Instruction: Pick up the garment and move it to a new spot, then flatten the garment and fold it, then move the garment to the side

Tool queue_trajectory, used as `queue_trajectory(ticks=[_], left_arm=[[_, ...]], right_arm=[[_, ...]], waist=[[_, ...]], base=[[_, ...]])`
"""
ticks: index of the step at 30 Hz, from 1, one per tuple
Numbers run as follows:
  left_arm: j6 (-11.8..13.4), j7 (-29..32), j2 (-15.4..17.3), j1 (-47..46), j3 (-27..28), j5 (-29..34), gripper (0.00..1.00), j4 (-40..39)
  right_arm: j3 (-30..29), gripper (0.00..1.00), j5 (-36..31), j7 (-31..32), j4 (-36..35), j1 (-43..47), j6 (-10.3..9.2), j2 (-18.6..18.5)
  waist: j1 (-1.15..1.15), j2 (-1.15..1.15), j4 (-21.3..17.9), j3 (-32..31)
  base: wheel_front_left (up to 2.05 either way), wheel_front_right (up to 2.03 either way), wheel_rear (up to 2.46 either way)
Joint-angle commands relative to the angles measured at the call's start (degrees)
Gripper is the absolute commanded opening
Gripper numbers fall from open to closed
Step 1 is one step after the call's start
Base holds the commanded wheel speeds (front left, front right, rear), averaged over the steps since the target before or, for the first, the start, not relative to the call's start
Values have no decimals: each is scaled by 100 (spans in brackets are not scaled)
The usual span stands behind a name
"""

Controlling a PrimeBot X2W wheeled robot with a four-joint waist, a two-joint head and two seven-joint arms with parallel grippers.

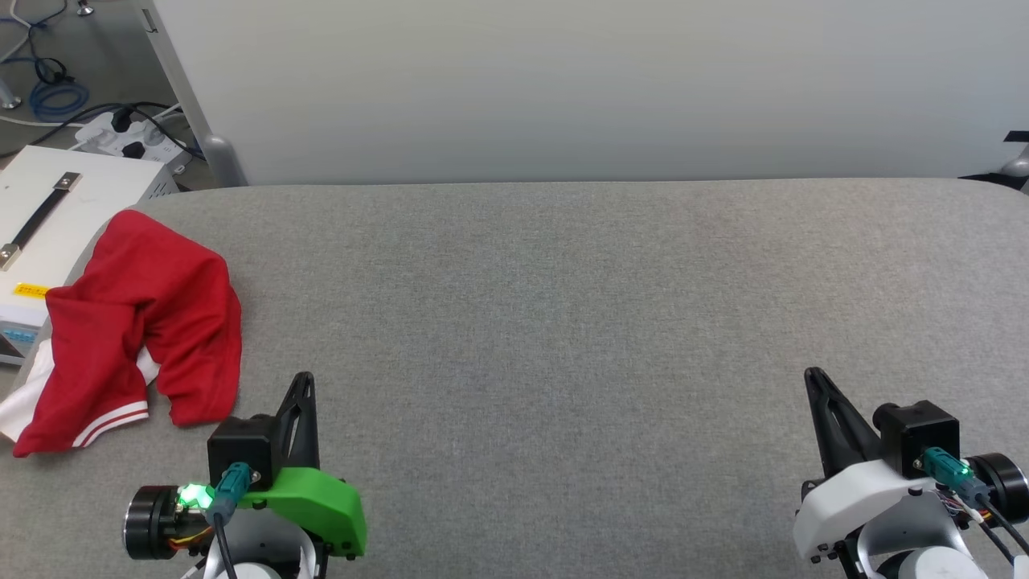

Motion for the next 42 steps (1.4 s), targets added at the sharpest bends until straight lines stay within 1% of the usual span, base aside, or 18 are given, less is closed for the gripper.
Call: queue_trajectory(ticks=[1, 24, 25, 42], left_arm=[[25, -5, -30, -102, -4, 53, 0, -9], [25, -5, -30, -102, -4, 53, 0, -9], [0, -1, 0, 0, -1, 0, 100, 0], [37, -161, -2, -13, -28, -105, 100, 118]], right_arm=[[1, 0, -55, 16, 13, -93, -4, -4], [1, 0, -55, 16, 13, -93, -4, -4], [-1, 100, 1, -1, 0, 0, 0, 0], [-82, 100, 134, -160, 32, -16, 0, 2]], waist=[[0, 0, 0, 0], [0, 0, 0, 0], [0, 0, 0, 0], [0, 0, -3, 14]], base=[[0, 0, 0], [0, 0, 0], [0, 0, 0], [0, 0, 0]])
